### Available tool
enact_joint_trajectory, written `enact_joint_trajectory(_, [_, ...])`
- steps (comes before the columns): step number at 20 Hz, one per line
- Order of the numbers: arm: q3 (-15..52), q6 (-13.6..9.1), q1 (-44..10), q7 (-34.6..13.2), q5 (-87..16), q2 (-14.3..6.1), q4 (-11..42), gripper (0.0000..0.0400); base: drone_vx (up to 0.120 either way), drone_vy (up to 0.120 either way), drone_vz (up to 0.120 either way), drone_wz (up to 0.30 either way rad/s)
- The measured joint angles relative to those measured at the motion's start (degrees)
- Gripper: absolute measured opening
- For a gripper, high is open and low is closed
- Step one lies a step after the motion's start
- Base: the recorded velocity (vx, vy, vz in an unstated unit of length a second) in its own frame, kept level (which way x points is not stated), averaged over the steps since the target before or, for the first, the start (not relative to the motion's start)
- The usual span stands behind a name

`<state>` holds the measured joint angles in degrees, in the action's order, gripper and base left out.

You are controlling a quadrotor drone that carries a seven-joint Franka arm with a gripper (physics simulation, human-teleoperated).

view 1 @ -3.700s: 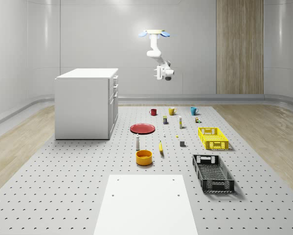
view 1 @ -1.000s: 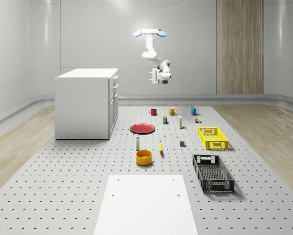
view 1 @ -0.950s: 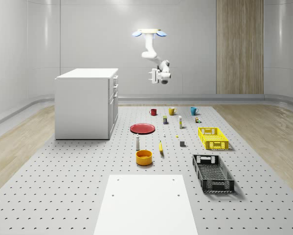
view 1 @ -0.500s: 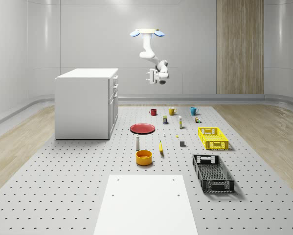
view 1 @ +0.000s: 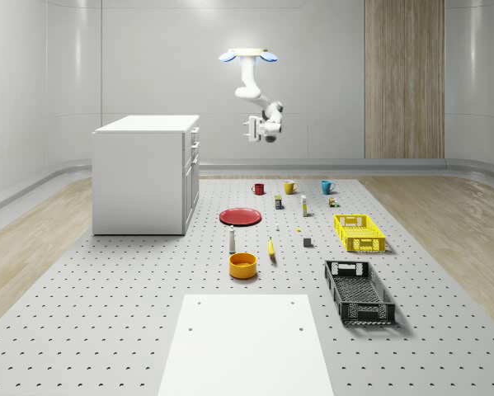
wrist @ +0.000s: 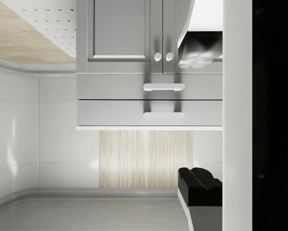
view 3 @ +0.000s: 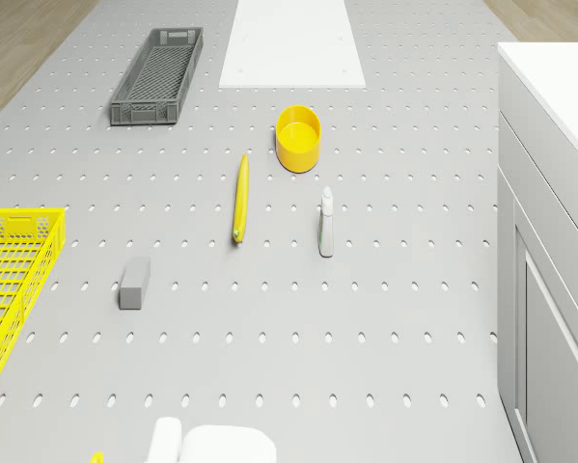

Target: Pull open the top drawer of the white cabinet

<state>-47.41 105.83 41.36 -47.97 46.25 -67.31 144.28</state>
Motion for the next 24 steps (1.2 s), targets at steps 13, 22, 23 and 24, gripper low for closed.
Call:
enact_joint_trajectory(13, [6.59, 8.10, 2.58, 2.32, 6.79, 1.47, 4.20, 0.0305, 0.000, 0.000, 0.000, 0.000])
enact_joint_trajectory(22, [11.25, 13.40, 5.05, 4.71, 12.62, 3.74, 5.77, 0.0305, 0.000, 0.000, 0.000, 0.000])
enact_joint_trajectory(23, [11.69, 13.87, 5.30, 4.99, 13.23, 4.03, 5.85, 0.0305, 0.000, 0.000, 0.000, 0.000])
enact_joint_trajectory(24, [12.09, 14.28, 5.51, 5.24, 13.79, 4.30, 5.91, 0.0305, 0.000, 0.000, 0.000, 0.000])
